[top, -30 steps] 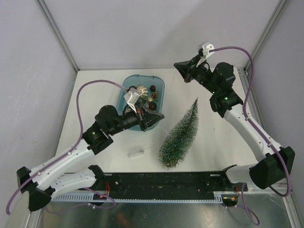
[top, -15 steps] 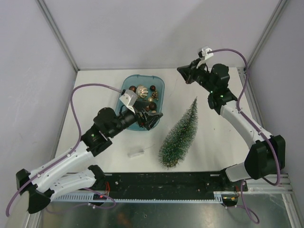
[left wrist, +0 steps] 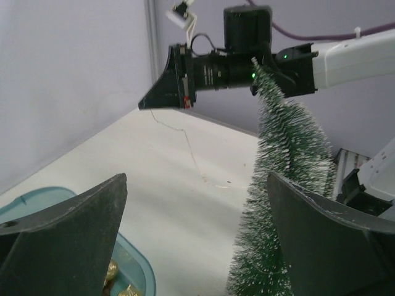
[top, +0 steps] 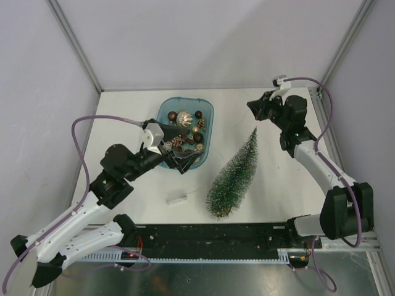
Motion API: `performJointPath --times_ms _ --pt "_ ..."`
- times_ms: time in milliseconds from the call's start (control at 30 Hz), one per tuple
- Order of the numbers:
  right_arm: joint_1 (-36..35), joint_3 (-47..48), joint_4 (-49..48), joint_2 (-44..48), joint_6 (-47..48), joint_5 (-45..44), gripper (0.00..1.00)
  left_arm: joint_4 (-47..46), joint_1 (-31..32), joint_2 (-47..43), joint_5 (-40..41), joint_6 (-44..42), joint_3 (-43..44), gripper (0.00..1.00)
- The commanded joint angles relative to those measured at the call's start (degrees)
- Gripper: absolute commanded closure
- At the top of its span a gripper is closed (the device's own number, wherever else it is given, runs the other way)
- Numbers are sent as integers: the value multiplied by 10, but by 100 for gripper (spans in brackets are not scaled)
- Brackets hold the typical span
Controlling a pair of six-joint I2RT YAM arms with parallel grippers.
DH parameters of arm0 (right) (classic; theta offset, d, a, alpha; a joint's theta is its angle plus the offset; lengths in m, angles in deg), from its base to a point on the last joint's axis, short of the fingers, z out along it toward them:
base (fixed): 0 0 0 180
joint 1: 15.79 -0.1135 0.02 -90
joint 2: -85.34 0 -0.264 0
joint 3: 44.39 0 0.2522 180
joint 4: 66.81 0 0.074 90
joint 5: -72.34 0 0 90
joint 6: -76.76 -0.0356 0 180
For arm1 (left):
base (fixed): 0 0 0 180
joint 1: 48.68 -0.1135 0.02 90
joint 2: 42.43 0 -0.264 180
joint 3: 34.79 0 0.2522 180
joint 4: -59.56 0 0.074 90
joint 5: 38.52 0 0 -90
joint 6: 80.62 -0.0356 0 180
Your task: Decorate the small christmas tree
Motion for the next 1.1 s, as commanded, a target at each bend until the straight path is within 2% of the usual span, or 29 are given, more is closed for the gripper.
performJointPath --times_ms 0,133,400,667,767,900,1067 --pt "19 -38 41 76 -4 -66 100 -11 -9 10 -77 5 57 0" --pt "24 -84 97 145 -4 -137 100 -30 -2 53 -165 36 102 0" --pt "40 -191 154 301 -47 -230 100 -57 29 168 -205 38 189 0" --pt "61 -204 293 353 -24 -369 100 -77 102 267 -176 13 233 0" --pt "108 -200 338 351 -23 -364 100 -80 107 290 -160 11 247 0" --pt "120 -198 367 373 -43 -367 100 -80 111 307 -151 14 255 0" --pt "121 -198 430 475 -47 -376 100 -80 114 325 -135 11 253 2"
